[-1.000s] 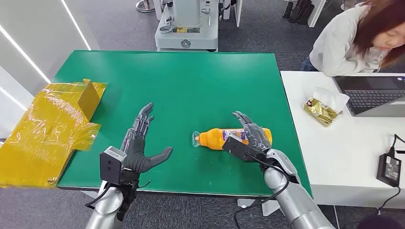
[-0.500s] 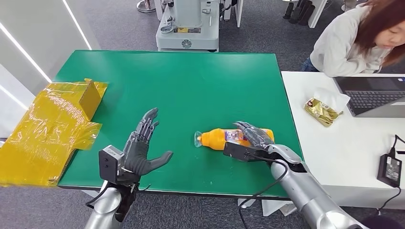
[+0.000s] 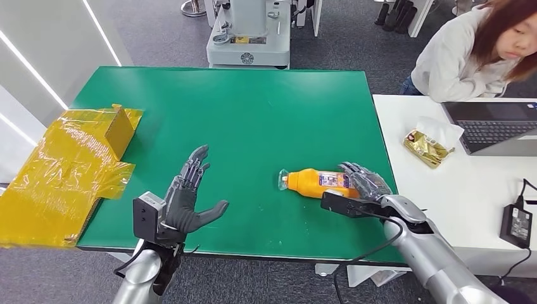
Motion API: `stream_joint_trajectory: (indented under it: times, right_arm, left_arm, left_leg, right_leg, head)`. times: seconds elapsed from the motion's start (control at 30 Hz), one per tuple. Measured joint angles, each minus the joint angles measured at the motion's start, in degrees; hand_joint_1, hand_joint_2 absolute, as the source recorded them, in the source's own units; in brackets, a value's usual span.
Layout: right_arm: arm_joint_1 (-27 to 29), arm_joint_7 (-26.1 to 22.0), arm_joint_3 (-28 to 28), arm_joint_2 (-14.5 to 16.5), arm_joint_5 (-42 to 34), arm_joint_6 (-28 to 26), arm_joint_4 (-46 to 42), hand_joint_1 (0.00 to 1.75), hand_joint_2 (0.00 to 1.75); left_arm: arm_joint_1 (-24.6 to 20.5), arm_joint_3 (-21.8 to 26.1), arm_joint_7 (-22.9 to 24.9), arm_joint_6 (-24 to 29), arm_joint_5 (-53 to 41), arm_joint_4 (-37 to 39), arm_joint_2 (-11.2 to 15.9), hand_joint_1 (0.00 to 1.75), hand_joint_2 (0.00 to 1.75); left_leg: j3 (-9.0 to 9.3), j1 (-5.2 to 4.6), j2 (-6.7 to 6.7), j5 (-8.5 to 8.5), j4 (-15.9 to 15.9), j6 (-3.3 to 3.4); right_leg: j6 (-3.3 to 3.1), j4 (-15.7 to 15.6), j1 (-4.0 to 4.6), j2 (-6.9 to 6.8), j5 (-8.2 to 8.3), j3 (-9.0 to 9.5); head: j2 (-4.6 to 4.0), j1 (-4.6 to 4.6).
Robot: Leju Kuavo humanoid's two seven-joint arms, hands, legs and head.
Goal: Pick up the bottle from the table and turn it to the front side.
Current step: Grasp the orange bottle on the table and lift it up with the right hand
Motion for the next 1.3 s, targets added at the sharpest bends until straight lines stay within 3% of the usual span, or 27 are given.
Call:
stream_joint_trajectory:
  times: [0.5, 0.7, 0.93, 1.13, 1.3]
  right_arm:
    - [1.6, -1.5, -1.2, -0.4, -0.2, -1.5, -0.5, 1.75, 1.75]
    - [3.3, -6.8, -2.7, 0.0, -5.4, -2.8, -2.1, 1.75, 1.75]
    - [10.3, -15.2, -6.6, 4.3, -21.4, -4.5, -11.0, 1.75, 1.75]
    - [15.3, -17.7, -6.3, 9.4, -24.2, -8.6, -17.4, 1.75, 1.75]
    - [16.7, -17.5, -5.5, 12.3, -25.1, -10.3, -19.2, 1.75, 1.75]
  left_arm:
    - [-0.1, 0.0, 0.0, 0.3, 0.1, 1.0, 0.0, 0.0, 1.75]
    - [0.0, 0.0, -0.1, 0.7, 0.3, 1.2, 0.0, 0.0, 1.75]
    - [0.4, 0.0, -0.2, 1.5, 0.0, 1.2, 0.0, 0.0, 1.75]
    - [0.3, 0.0, 0.6, 1.7, -2.2, 1.9, 0.4, 0.0, 1.75]
    - [-0.2, 0.0, 2.5, -1.6, -0.5, 3.7, 1.0, 0.0, 1.75]
  left_leg:
    - [0.02, 0.0, 0.01, 0.02, 0.0, 0.02]
    - [0.0, 0.01, 0.01, 0.02, 0.0, 0.02]
    - [-0.06, 0.03, -0.03, 0.01, 0.0, 0.02]
    - [-0.15, 0.03, 0.0, 0.01, -0.1, 0.01]
    - [-0.17, 0.02, 0.0, 0.02, -0.1, 0.02]
  right_leg:
    - [0.02, 0.0, 0.0, 0.02, 0.02, 0.03]
    - [0.02, 0.0, 0.01, 0.01, 0.02, 0.06]
    - [0.03, 0.0, 0.03, -0.04, -0.02, -0.03]
    - [0.04, 0.0, 0.04, -0.03, -0.03, -0.12]
    - [0.04, 0.0, 0.03, -0.04, -0.02, -0.13]
  head:
    - [0.0, 0.0]
    - [0.0, 0.01]
    - [0.0, 0.01]
    - [0.0, 0.0]
    - [0.0, 0.01]
